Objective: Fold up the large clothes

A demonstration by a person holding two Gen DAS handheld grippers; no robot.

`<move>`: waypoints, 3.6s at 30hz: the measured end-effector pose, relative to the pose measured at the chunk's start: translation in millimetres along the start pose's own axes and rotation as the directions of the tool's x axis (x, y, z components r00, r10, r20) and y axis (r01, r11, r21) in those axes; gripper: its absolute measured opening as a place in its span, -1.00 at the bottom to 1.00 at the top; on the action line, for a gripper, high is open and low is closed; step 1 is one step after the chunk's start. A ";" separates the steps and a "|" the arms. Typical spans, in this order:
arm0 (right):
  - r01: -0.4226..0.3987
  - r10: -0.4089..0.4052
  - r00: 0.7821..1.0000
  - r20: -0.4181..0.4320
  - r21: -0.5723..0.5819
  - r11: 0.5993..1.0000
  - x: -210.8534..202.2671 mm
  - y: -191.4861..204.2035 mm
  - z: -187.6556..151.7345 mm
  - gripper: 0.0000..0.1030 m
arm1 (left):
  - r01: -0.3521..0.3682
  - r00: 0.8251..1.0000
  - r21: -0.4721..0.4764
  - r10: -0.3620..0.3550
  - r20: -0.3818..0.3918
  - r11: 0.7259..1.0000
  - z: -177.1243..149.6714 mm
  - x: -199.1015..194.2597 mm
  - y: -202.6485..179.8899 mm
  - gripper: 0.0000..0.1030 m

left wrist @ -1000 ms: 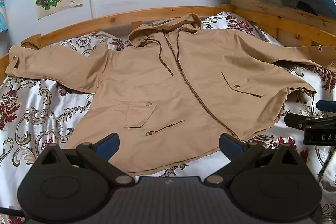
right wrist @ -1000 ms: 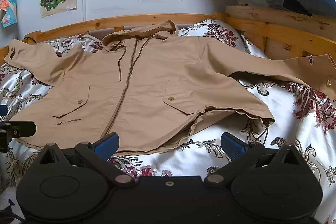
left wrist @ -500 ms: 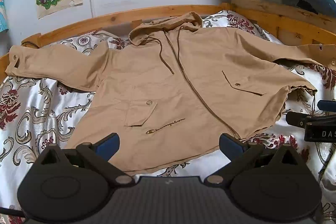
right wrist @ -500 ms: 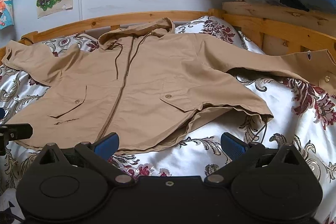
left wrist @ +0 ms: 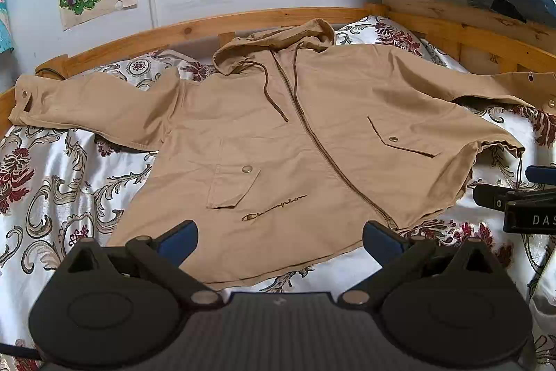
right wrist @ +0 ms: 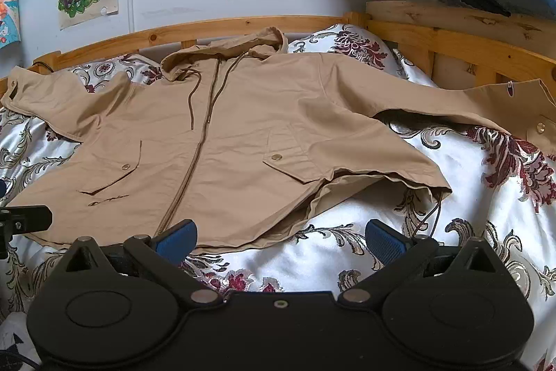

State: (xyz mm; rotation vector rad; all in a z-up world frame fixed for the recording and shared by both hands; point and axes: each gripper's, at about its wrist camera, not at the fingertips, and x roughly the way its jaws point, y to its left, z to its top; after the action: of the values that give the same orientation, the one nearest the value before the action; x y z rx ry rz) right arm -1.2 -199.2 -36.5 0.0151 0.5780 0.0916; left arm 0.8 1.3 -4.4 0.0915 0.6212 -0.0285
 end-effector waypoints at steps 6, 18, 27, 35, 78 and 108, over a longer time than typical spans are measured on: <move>0.000 0.000 1.000 0.001 0.000 1.000 0.1 -0.1 0.1 0.99 | 0.000 1.000 0.000 0.000 0.000 1.000 0.3 0.1 -0.3 0.99; 0.000 0.000 1.000 0.003 0.001 1.000 0.2 0.1 -0.3 0.99 | -0.005 1.000 0.004 0.005 -0.004 1.000 -3.8 0.7 1.2 0.99; 0.000 0.000 1.000 0.003 0.002 1.000 0.4 0.1 -0.5 0.99 | -0.006 1.000 0.008 0.006 -0.008 1.000 -4.4 1.9 0.0 0.99; 0.000 0.000 1.000 0.005 0.003 1.000 0.3 -0.1 -1.0 0.99 | -0.008 1.000 0.016 0.009 -0.006 1.000 -3.4 -0.1 -2.0 0.99; 0.341 -0.306 0.939 0.155 -0.526 0.779 5.3 -131.9 84.9 0.98 | 0.005 0.997 0.109 0.003 -0.072 0.994 140.4 52.1 17.5 0.99; -0.053 0.043 0.998 -0.055 -0.191 0.980 -0.7 -147.3 302.0 -1.00 | 0.134 0.987 0.000 -0.133 -0.085 0.991 97.5 82.5 59.2 0.99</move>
State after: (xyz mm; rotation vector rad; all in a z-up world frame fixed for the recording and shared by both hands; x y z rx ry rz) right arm 175.3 -342.4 211.0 -0.1619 0.6179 0.1947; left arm 127.6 51.1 31.0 0.0562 0.7117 -0.1564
